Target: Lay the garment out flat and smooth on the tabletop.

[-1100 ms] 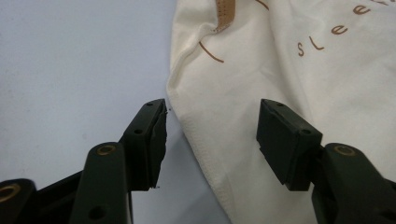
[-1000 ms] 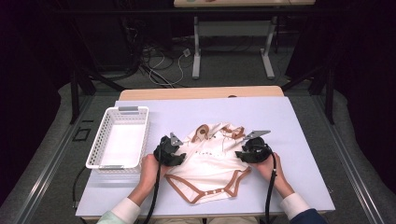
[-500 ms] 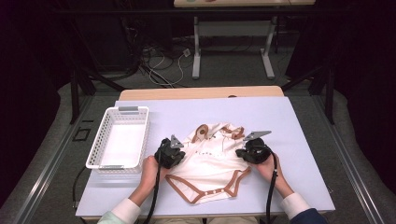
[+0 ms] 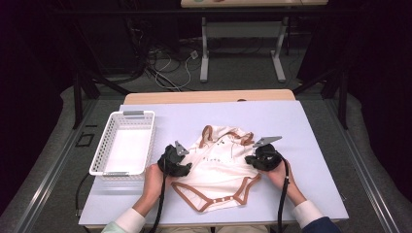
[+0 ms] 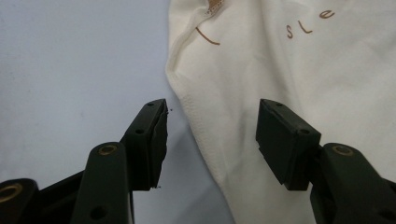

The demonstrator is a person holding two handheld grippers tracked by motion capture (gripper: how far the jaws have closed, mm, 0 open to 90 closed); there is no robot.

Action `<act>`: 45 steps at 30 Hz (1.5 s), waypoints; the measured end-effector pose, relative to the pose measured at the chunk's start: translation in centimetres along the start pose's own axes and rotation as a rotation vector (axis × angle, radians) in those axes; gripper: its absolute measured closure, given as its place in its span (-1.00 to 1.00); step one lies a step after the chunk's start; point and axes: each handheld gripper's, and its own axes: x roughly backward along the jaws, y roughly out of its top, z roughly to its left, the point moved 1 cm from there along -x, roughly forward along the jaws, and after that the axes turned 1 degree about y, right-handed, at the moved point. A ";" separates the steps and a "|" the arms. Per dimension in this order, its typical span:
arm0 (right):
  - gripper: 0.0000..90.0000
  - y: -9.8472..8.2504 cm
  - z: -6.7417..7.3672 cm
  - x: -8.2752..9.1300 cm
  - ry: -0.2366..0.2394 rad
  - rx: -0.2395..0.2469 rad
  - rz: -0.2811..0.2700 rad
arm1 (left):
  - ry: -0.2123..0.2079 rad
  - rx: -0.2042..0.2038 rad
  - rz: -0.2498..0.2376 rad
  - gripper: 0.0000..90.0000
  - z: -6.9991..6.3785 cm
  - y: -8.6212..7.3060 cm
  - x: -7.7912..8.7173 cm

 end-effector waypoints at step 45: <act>0.90 -0.9 0.9 1.4 0.032 0.030 0.029 | -0.185 -0.004 -0.024 0.98 -1.3 -2.8 2.5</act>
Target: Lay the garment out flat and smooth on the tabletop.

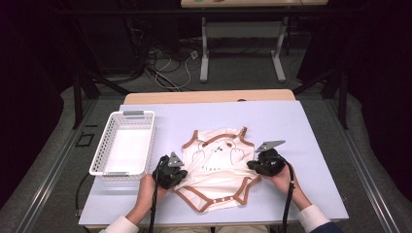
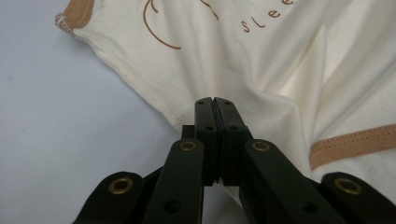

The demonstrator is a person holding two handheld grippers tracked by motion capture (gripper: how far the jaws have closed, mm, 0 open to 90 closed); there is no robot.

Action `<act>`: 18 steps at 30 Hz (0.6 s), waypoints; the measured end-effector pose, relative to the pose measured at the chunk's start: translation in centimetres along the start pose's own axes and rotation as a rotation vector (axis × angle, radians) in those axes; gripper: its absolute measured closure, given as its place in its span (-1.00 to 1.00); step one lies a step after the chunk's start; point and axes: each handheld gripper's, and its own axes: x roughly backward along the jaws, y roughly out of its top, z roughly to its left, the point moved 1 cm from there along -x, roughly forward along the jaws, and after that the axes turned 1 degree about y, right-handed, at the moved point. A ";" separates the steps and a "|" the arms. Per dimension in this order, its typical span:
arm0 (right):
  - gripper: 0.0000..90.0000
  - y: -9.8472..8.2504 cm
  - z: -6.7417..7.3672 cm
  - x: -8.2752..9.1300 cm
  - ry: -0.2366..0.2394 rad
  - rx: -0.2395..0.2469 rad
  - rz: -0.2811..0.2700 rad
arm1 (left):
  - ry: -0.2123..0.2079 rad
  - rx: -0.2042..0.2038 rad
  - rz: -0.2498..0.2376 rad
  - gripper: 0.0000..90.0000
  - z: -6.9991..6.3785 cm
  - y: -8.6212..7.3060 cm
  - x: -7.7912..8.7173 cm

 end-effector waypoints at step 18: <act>0.06 1.4 -1.2 0.4 -0.080 -0.027 -0.096 | 0.119 0.039 -0.068 -0.31 0.5 2.3 -1.0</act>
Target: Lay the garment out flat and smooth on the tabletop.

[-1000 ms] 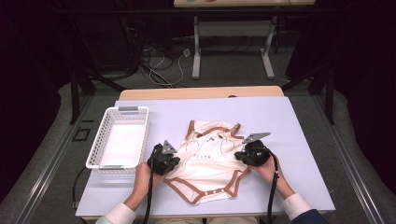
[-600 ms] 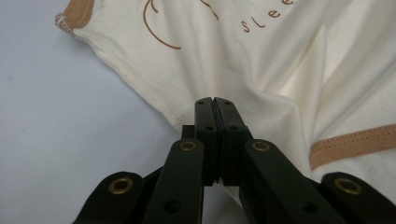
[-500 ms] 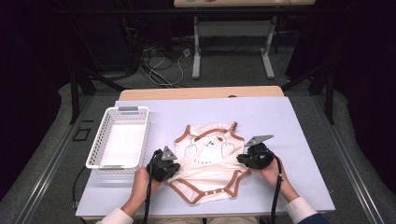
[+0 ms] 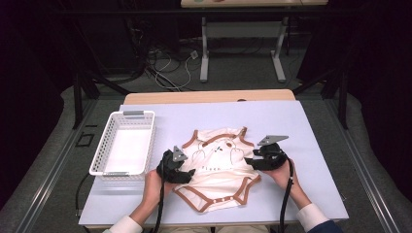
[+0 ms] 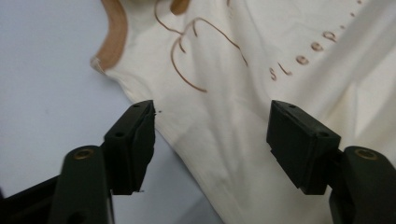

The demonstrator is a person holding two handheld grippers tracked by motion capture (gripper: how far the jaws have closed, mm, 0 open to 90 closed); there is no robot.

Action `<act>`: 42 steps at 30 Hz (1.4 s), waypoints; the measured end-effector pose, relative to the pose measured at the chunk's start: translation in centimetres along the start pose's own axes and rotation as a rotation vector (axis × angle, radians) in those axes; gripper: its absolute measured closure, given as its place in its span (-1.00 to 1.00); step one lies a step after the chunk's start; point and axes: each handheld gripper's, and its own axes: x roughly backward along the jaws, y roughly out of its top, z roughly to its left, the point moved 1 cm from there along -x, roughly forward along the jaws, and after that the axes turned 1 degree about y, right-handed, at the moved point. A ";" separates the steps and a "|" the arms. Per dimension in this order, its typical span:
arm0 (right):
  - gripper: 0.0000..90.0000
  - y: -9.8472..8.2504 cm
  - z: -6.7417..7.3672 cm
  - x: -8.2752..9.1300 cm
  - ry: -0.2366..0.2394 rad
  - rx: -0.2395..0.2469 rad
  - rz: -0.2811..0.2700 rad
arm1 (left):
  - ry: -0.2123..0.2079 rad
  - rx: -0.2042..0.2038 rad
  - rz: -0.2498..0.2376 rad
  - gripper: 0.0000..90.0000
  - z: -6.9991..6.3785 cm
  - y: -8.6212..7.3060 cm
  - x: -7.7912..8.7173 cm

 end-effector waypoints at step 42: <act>0.90 0.9 -2.6 -3.5 -0.095 -0.124 0.005 | 0.035 0.061 -0.003 0.98 1.7 1.2 -3.4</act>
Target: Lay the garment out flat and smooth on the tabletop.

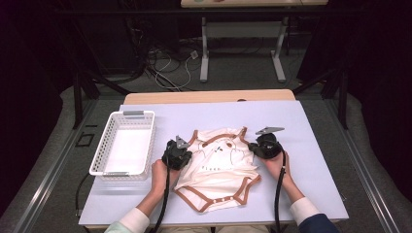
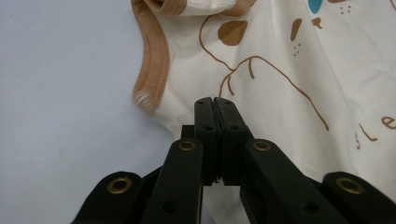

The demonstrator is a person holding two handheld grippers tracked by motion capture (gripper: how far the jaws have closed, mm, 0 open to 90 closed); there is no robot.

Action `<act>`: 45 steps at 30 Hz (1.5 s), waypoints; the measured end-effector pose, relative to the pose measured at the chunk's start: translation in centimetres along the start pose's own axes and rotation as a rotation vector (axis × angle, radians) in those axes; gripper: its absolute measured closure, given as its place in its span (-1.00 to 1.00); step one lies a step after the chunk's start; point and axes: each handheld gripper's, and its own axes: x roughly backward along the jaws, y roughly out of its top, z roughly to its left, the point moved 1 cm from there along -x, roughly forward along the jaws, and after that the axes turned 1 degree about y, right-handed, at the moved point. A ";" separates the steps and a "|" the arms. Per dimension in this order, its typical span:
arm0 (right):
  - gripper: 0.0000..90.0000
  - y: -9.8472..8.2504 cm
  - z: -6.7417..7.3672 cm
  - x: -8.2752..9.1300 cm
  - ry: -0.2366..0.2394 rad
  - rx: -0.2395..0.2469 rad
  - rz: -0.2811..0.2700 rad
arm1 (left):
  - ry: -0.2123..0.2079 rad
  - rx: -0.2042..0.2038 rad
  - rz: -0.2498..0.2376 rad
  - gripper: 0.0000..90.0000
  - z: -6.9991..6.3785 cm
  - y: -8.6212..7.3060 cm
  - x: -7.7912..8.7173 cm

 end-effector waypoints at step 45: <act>0.39 -2.2 3.2 5.0 0.025 0.204 0.015 | -0.037 -0.071 0.015 0.29 -2.7 -2.5 4.5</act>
